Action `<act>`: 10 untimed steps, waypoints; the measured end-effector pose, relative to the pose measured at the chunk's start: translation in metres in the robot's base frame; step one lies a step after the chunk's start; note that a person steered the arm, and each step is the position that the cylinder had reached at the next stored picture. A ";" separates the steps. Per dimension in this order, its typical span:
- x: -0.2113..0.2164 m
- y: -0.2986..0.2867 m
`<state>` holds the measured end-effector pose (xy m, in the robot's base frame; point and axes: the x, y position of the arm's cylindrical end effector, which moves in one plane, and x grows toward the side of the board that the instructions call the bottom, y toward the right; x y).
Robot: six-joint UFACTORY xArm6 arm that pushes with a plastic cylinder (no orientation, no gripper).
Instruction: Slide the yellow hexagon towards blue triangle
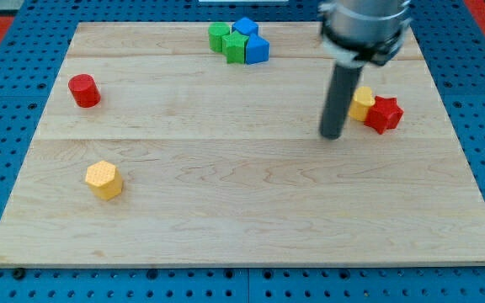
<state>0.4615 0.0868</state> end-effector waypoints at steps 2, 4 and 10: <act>0.152 -0.153; 0.099 -0.314; 0.045 -0.158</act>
<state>0.5070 -0.0712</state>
